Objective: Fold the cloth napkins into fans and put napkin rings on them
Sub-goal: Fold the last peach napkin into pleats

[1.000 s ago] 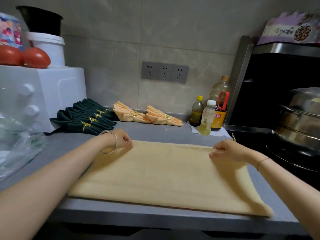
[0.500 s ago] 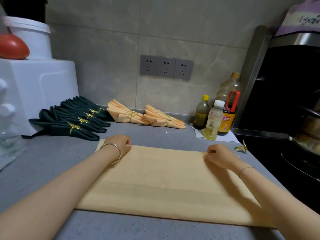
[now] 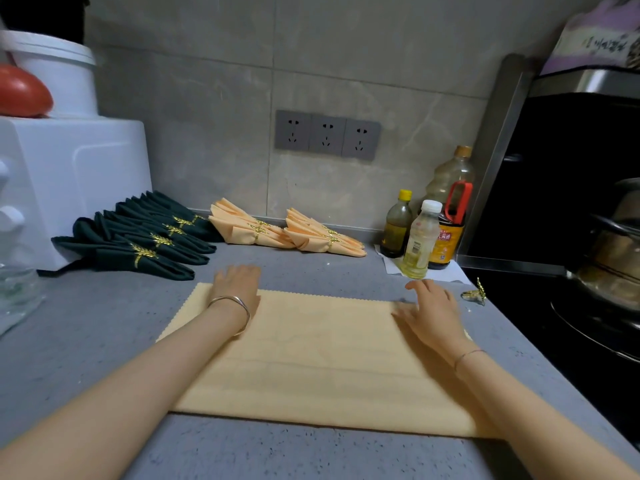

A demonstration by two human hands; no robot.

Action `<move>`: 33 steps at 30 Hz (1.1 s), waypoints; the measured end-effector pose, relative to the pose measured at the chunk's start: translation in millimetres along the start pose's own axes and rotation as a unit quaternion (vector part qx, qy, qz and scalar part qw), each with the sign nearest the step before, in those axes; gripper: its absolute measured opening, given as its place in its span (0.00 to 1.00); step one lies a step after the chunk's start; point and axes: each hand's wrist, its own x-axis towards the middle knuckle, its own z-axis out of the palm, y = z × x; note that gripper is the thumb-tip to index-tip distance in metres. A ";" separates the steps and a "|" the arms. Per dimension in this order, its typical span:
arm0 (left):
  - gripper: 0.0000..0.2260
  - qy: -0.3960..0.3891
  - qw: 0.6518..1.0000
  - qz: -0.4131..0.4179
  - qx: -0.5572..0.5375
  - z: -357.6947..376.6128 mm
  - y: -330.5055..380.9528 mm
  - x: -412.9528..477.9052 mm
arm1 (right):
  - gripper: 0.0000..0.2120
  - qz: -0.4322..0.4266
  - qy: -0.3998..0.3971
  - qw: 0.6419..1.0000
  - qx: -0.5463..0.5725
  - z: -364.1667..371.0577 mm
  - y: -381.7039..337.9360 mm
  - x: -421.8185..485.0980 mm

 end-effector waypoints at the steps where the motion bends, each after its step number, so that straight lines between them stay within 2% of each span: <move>1: 0.23 0.003 1.000 0.019 -0.022 -2.2 5.8 -9.2 | 0.18 -0.003 0.007 1.000 0.026 -2.4 -9.2 -8.1; 3: 0.23 0.001 0.993 0.079 -0.084 -7.3 21.6 -37.6 | 0.16 -0.014 -0.002 0.996 0.089 -8.1 -33.9 -28.2; 6: 0.22 -0.052 0.976 0.156 -0.141 -7.6 43.8 -86.0 | 0.17 -0.039 -0.079 0.983 0.162 -9.6 -75.6 -61.0; 8: 0.23 -0.119 0.972 0.161 -0.120 -3.8 48.9 -109.2 | 0.19 -0.068 -0.109 0.978 0.162 -4.6 -100.6 -80.1; 10: 0.23 -0.147 0.973 0.150 -0.097 0.3 50.0 -121.3 | 0.19 -0.087 -0.125 0.978 0.143 4.9 -118.5 -91.6; 16: 0.23 -0.125 0.979 0.131 -0.089 5.5 52.2 -136.5 | 0.22 -0.101 -0.151 0.982 0.057 18.6 -137.3 -108.6; 21: 0.24 -0.123 0.983 0.109 -0.081 8.1 45.9 -137.5 | 0.24 -0.078 -0.181 0.980 0.037 13.6 -116.1 -110.1; 33: 0.28 -0.132 0.988 -0.001 -0.081 13.9 -11.9 -124.9 | 0.27 0.008 -0.184 0.983 -0.001 -16.9 0.8 -110.2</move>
